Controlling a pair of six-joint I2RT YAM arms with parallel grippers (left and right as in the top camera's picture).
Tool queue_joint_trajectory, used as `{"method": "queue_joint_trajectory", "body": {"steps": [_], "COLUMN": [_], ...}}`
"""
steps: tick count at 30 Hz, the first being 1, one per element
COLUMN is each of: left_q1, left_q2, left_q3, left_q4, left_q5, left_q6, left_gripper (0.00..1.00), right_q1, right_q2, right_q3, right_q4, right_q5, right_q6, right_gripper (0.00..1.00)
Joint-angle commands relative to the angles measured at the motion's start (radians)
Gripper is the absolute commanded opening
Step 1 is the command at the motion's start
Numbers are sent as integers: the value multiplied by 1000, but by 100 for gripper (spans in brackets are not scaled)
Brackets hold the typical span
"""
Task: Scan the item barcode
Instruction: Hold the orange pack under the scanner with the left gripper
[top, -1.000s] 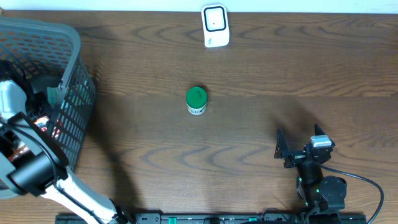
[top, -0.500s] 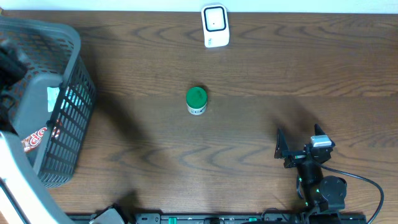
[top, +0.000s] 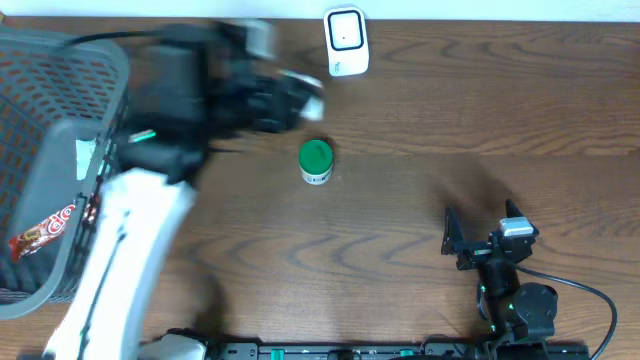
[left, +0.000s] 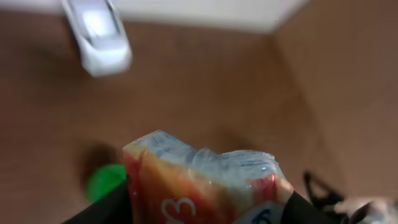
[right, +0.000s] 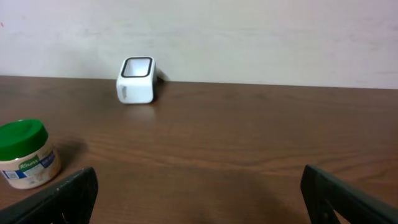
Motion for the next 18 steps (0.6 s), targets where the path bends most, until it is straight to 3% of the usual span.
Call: {"method": "queue_joint_trajectory", "body": {"steps": [1, 8, 11, 17, 18], "left_q1": [-175, -377, -413, -426, -424], "left_q2": [147, 468, 556, 623, 623], "left_q3": [-15, -15, -15, -15, -15], "left_q4": [28, 144, 166, 167, 173], "left_q5": [-191, -406, -414, -532, -534], "left_q6": [-7, -7, -14, -234, -253], "left_gripper": [59, 59, 59, 59, 64], "right_q1": [-4, -4, -4, -4, -4], "right_q2": [-5, -5, -5, -5, -5], "right_q3": [-1, -1, -1, -1, -1], "right_q4": [-4, -4, -4, -4, -4], "right_q5": [1, 1, 1, 1, 1], "right_q6": [-11, -11, -11, -11, -11], "right_gripper": [99, 99, 99, 99, 99]}}
